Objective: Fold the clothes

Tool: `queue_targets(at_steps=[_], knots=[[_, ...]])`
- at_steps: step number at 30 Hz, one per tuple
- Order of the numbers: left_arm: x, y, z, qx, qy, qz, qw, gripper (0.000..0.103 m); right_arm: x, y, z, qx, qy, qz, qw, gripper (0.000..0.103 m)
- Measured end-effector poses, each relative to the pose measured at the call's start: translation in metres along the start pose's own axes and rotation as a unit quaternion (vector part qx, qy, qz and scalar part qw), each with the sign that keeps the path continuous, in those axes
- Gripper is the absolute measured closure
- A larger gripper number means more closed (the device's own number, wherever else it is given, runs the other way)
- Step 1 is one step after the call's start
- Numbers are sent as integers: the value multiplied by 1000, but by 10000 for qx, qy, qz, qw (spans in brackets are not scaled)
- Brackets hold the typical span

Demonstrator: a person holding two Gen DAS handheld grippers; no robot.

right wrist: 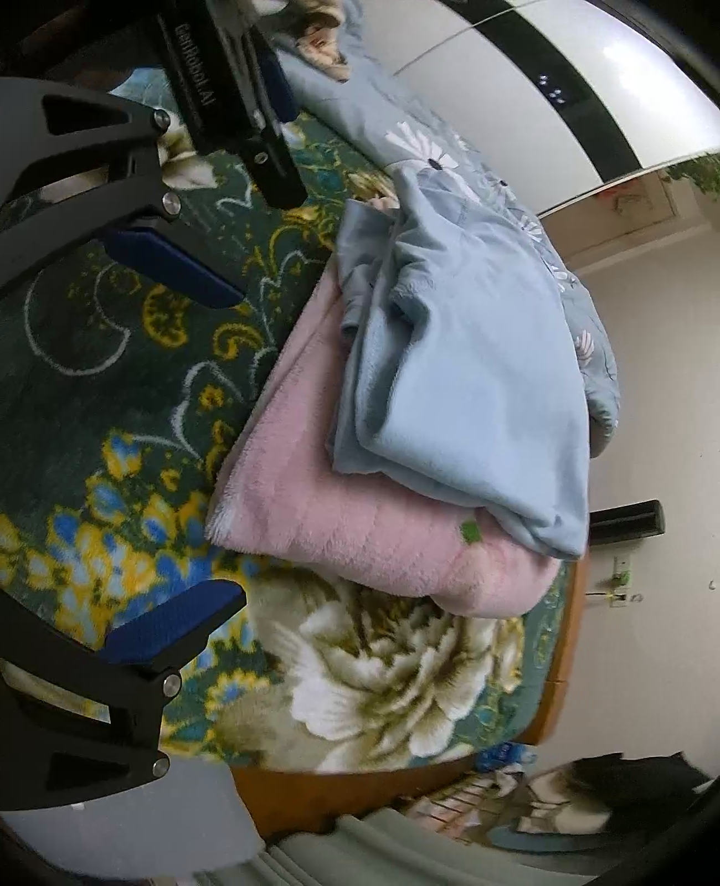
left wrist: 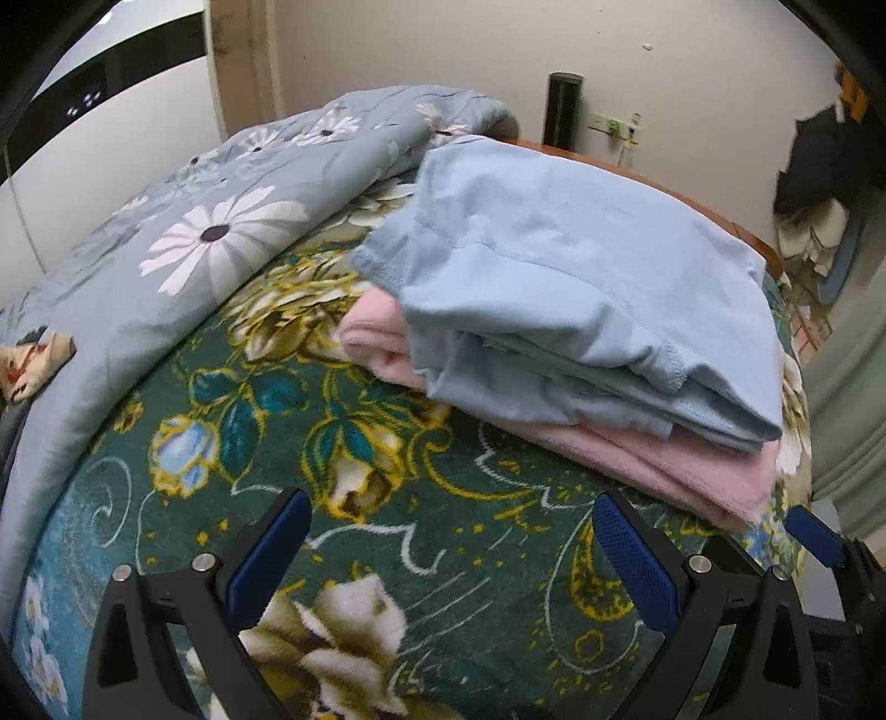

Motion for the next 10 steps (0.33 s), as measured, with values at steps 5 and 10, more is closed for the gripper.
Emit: queue_targets(at_steps=[5,10], knots=[[6,-7,12,-35,-291,-203,9994,0,3,-10,2,-143,22,-30,9999,4],[-4,2,26,151,-317,-381,9987,0,0,-9,-2,-305,154,-55,9994,3]])
Point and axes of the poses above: each gripper's, at about its wrist camera, not at the fingertips, and y roughly the way its jaws point, z to its left, x to its top, the point moved 10 cm from there along y, roughly the way its jaws point, and after that the axes turned 2 degrees about y, right-handed, at the moved point
